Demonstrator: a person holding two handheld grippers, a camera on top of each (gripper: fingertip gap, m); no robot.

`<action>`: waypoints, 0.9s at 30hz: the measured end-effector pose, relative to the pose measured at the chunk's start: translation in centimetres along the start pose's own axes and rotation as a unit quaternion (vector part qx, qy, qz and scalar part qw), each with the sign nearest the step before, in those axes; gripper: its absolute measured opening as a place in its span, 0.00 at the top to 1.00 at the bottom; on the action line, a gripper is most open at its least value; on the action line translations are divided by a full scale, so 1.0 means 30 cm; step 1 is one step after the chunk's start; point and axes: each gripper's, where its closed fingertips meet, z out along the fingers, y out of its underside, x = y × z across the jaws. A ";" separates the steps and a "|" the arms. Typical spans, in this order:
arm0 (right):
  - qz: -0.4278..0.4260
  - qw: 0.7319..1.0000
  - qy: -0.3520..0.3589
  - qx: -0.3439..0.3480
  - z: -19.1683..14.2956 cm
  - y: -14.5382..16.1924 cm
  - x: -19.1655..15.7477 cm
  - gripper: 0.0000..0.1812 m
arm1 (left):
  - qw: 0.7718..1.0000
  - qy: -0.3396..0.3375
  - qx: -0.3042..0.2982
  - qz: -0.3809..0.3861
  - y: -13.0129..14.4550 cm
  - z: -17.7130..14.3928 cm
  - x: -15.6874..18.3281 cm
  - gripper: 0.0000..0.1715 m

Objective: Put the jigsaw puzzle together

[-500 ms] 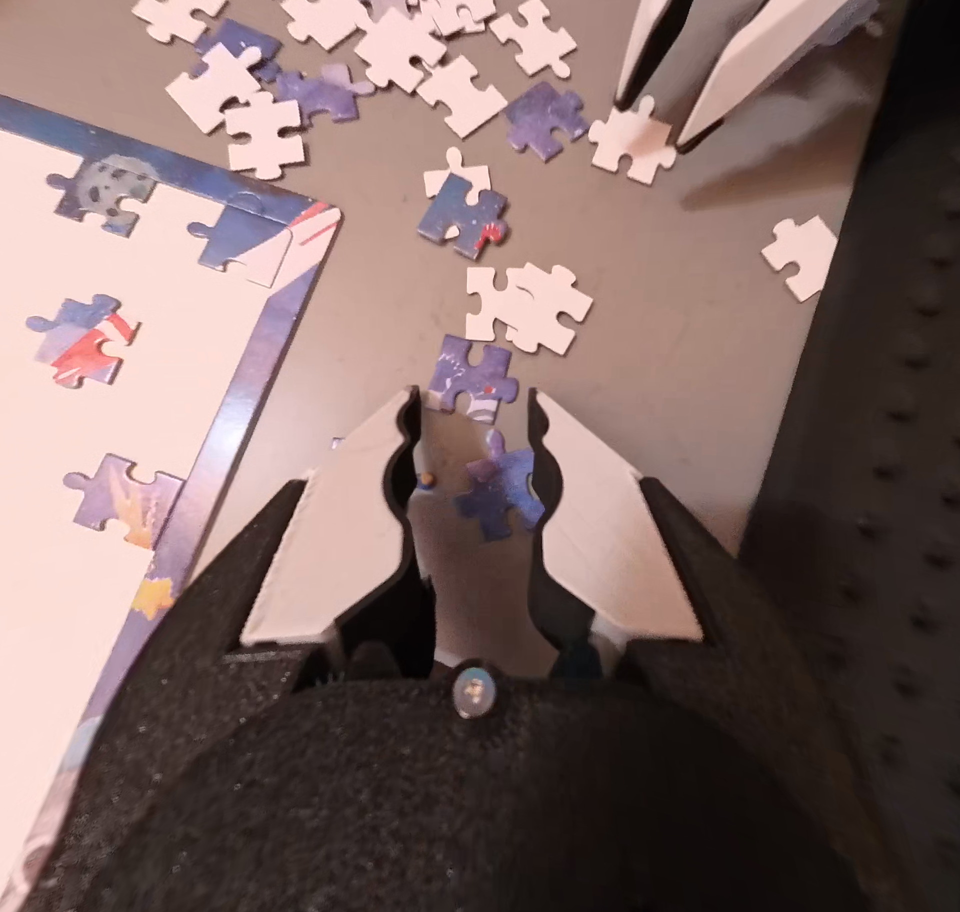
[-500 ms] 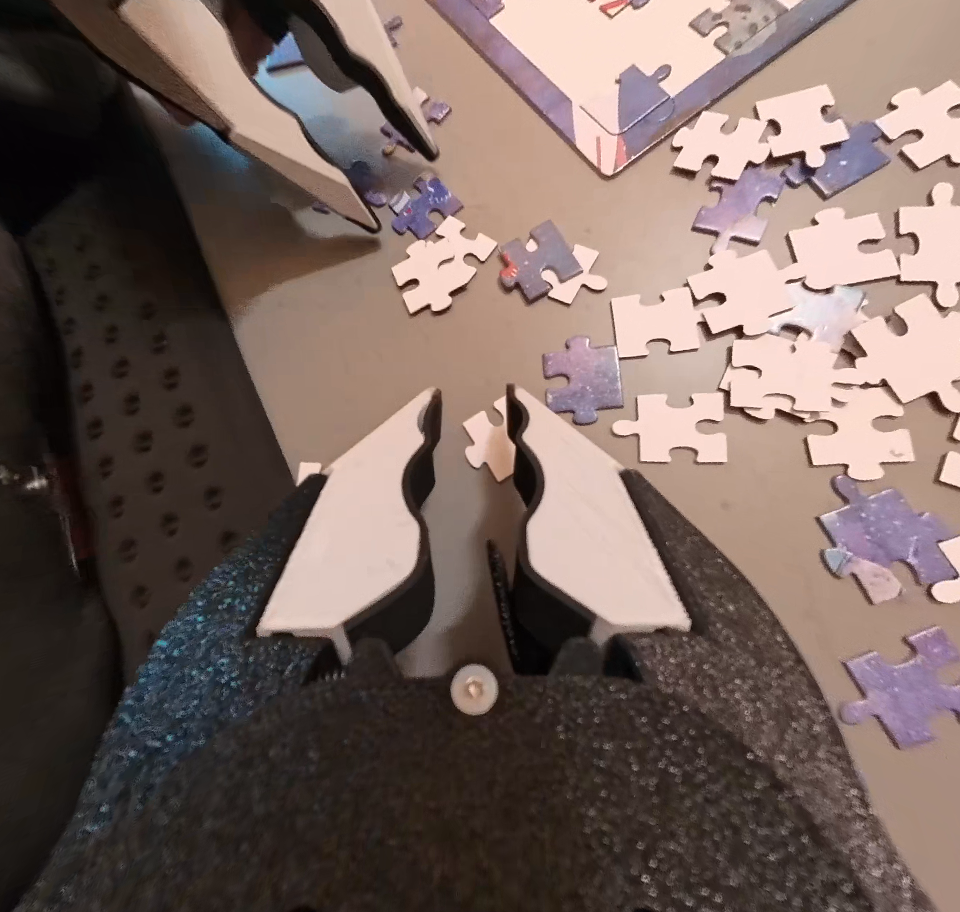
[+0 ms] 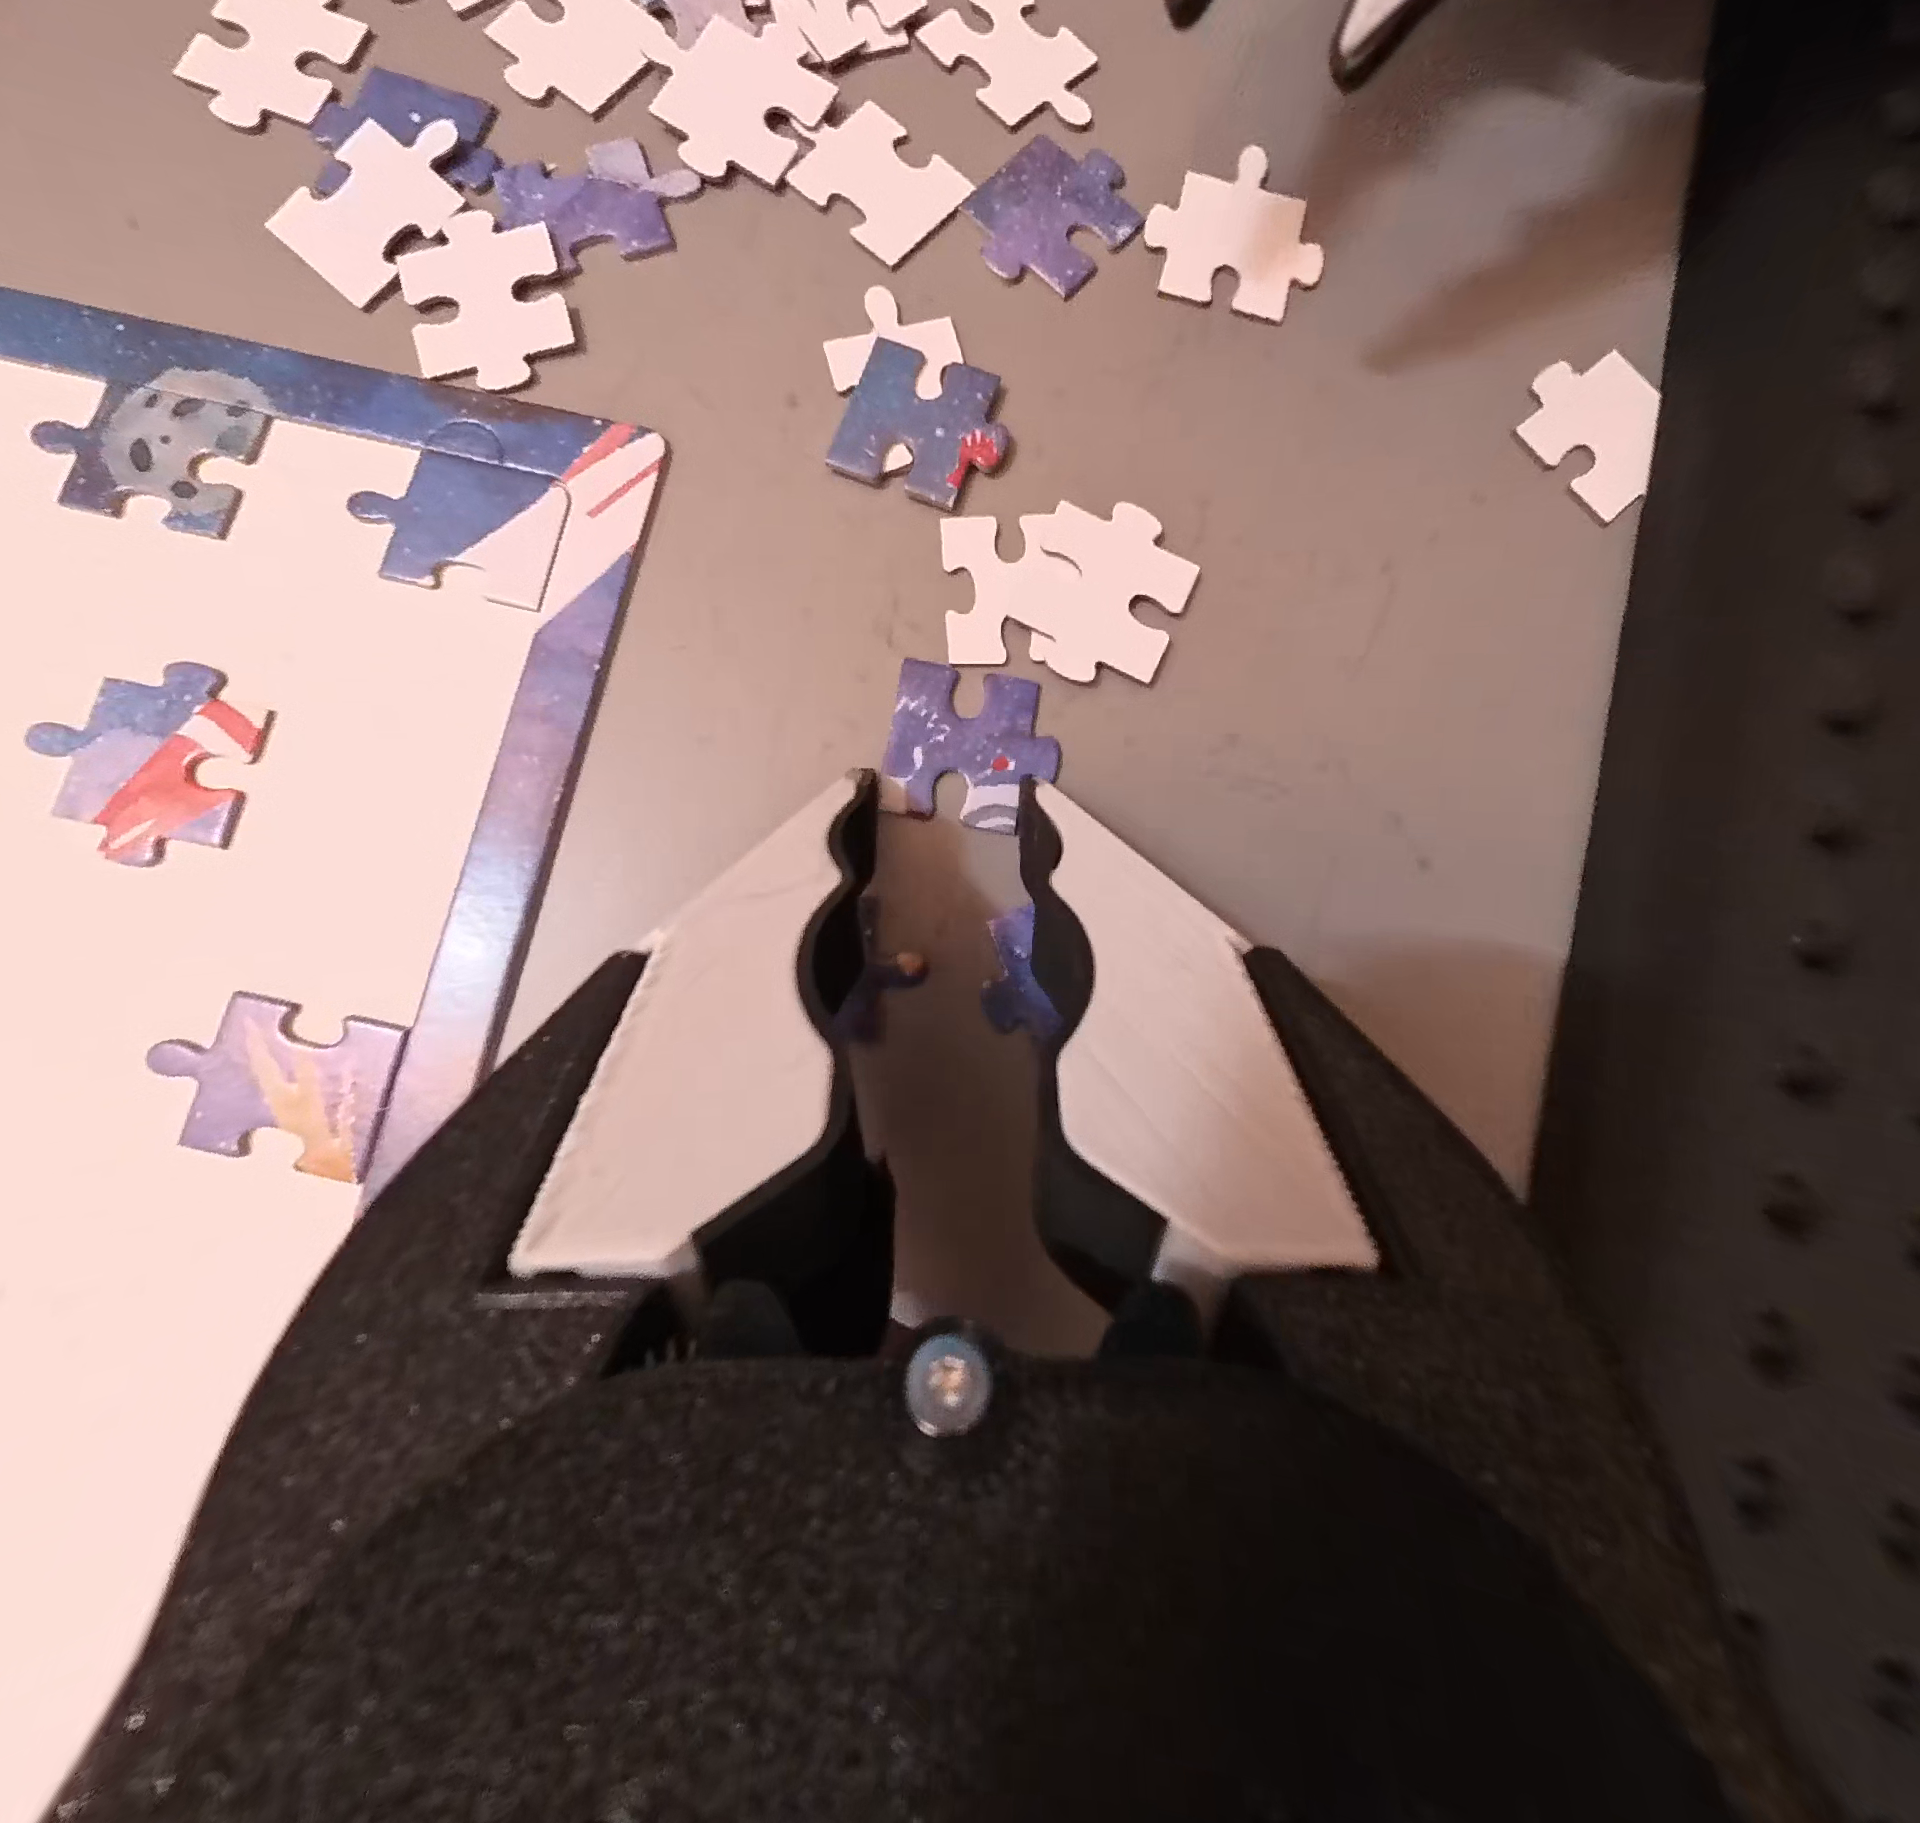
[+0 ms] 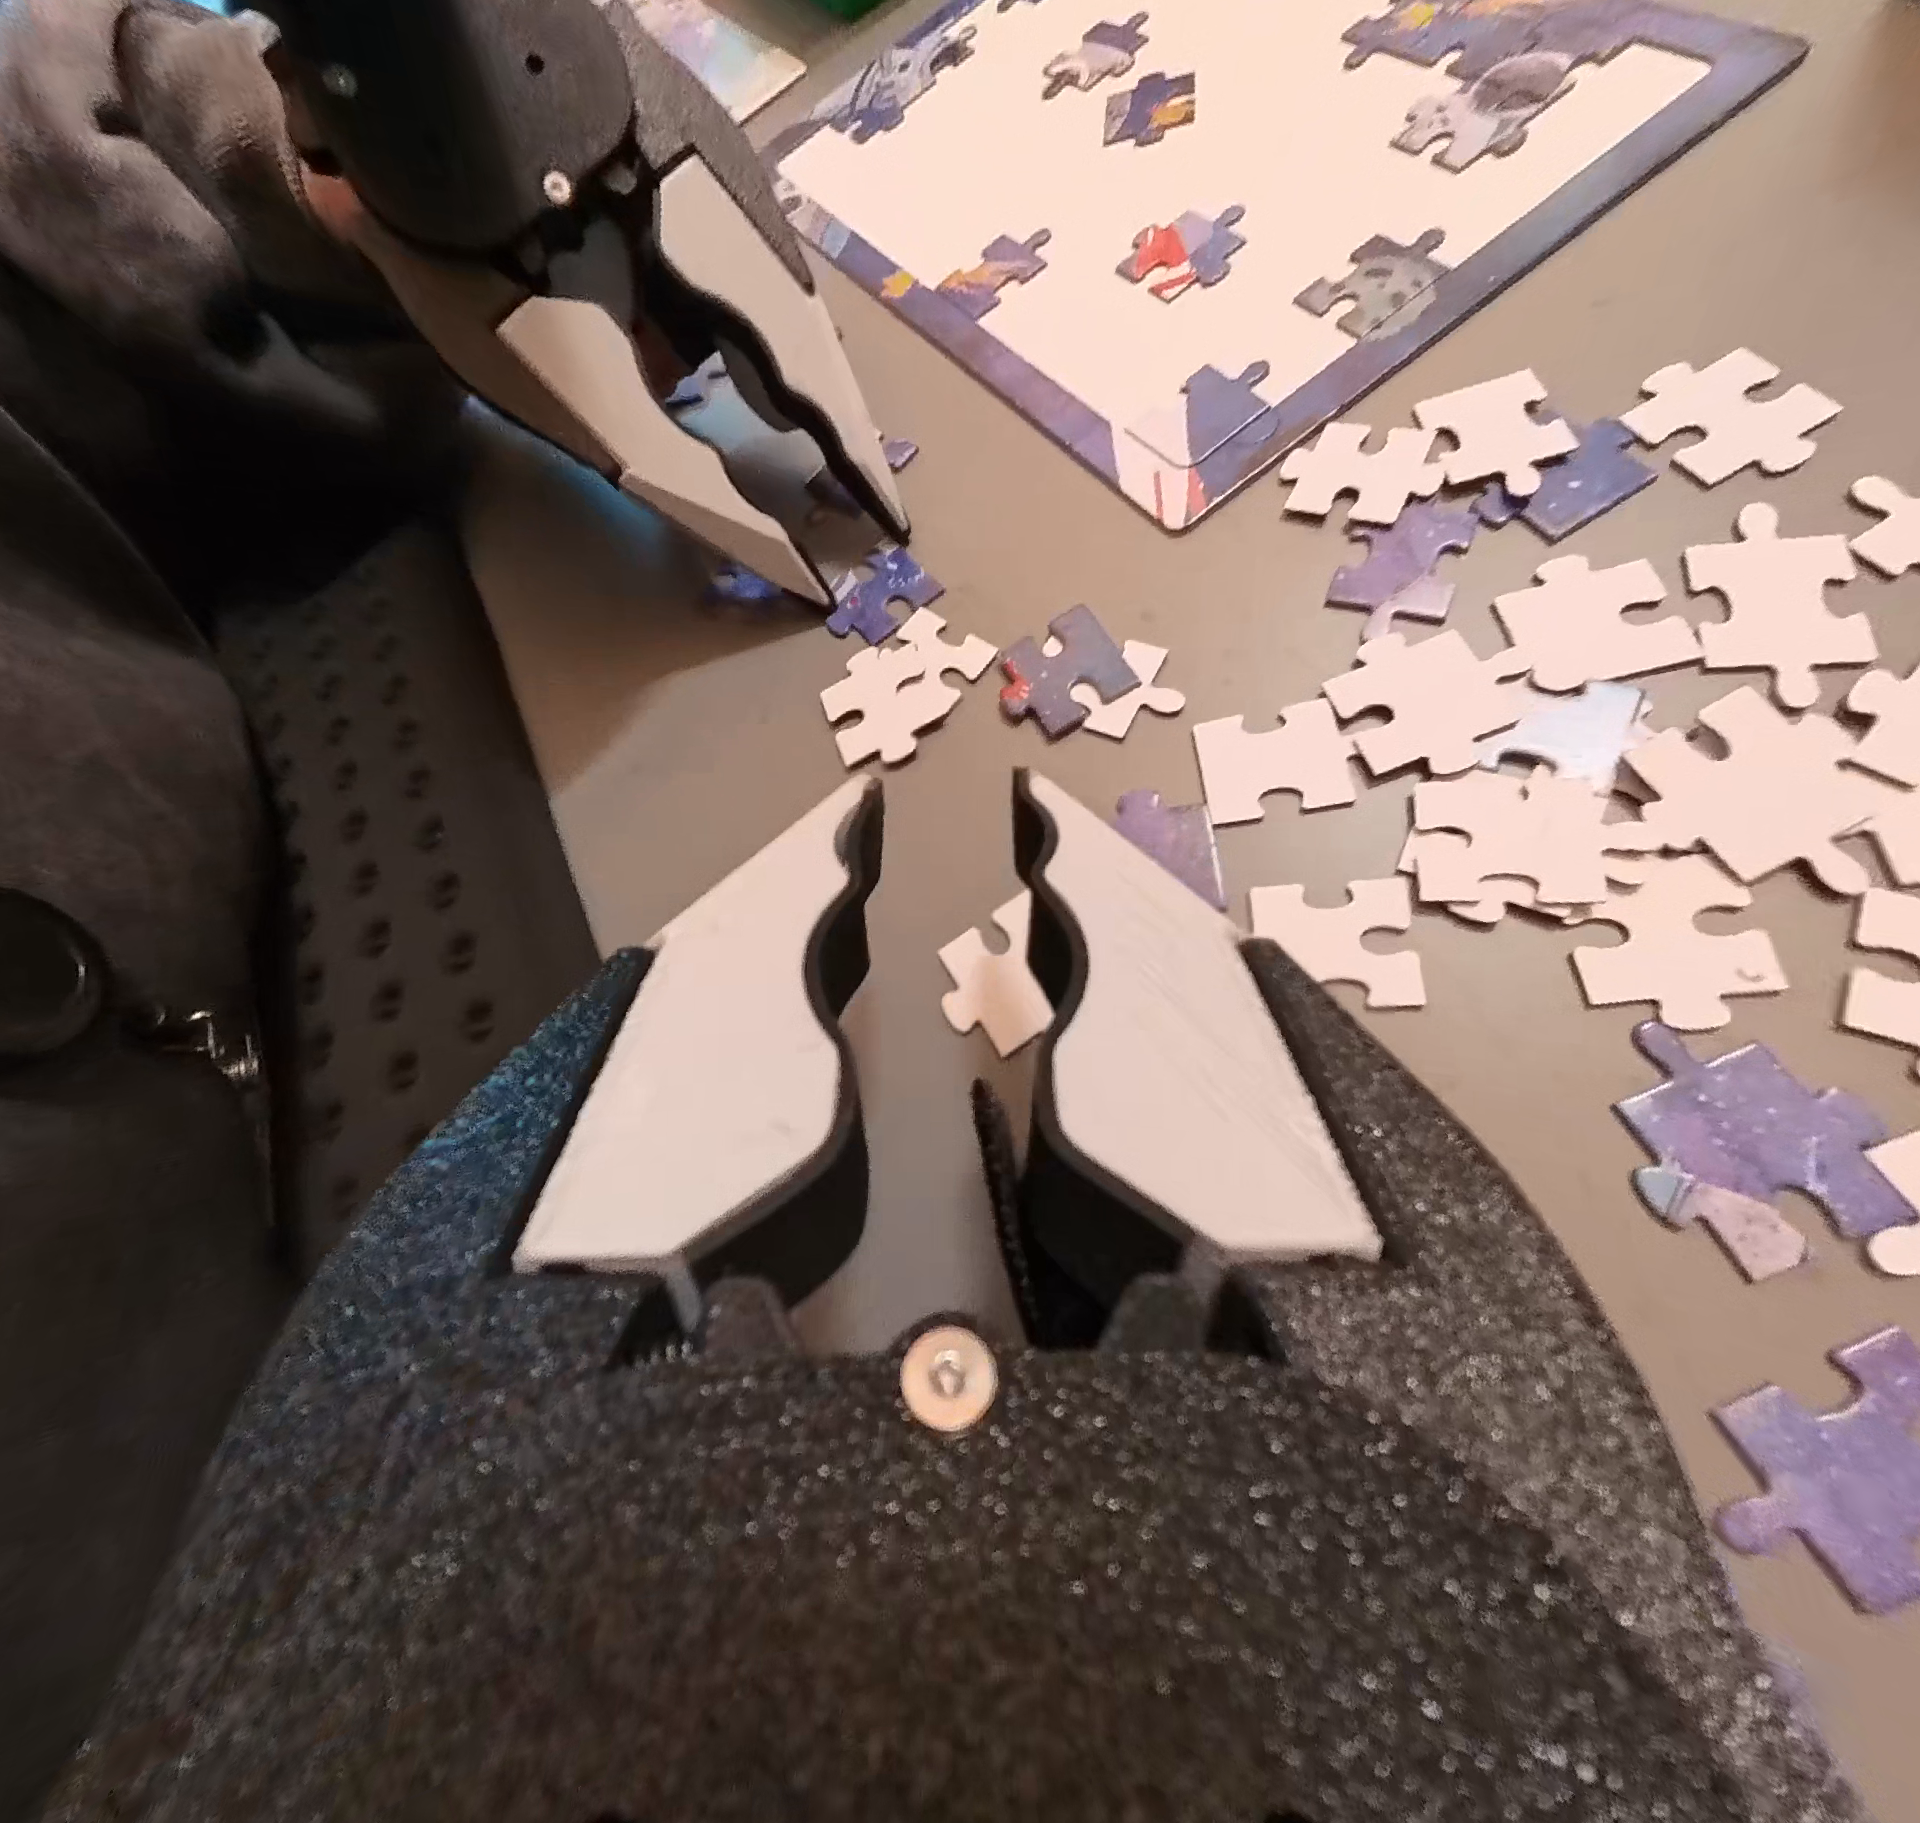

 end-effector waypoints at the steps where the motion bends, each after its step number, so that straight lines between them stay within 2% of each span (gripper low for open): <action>1: 0.000 1.000 0.002 0.004 0.001 -0.010 0.005 0.86 | 1.000 -0.004 0.000 -0.002 0.000 0.000 0.000 0.85; 5: 0.002 1.000 0.019 0.018 0.016 -0.047 0.030 0.86 | 0.999 -0.044 0.014 -0.026 -0.012 -0.007 -0.026 0.85; 9: 0.037 0.997 0.041 0.044 0.053 -0.101 0.057 0.86 | 0.988 -0.114 0.081 -0.066 -0.094 -0.063 -0.088 0.85; 13: 0.115 0.987 0.015 0.111 0.097 -0.206 0.056 0.83 | 0.958 -0.183 0.189 -0.113 -0.237 -0.168 -0.150 0.84; 16: 0.138 0.981 -0.021 0.133 0.134 -0.273 0.021 0.82 | 0.931 -0.222 0.252 -0.144 -0.314 -0.242 -0.181 0.84; 19: 0.205 0.958 -0.100 0.175 0.143 -0.370 -0.028 0.82 | 0.924 -0.262 0.256 -0.106 -0.336 -0.264 -0.178 0.84; 22: 0.254 0.932 -0.165 0.197 0.145 -0.438 -0.055 0.85 | 0.921 -0.274 0.260 -0.095 -0.333 -0.268 -0.171 0.85; 27: 0.251 0.940 -0.155 0.168 0.196 -0.440 -0.053 0.88 | 0.917 -0.281 0.268 -0.092 -0.319 -0.290 -0.162 0.84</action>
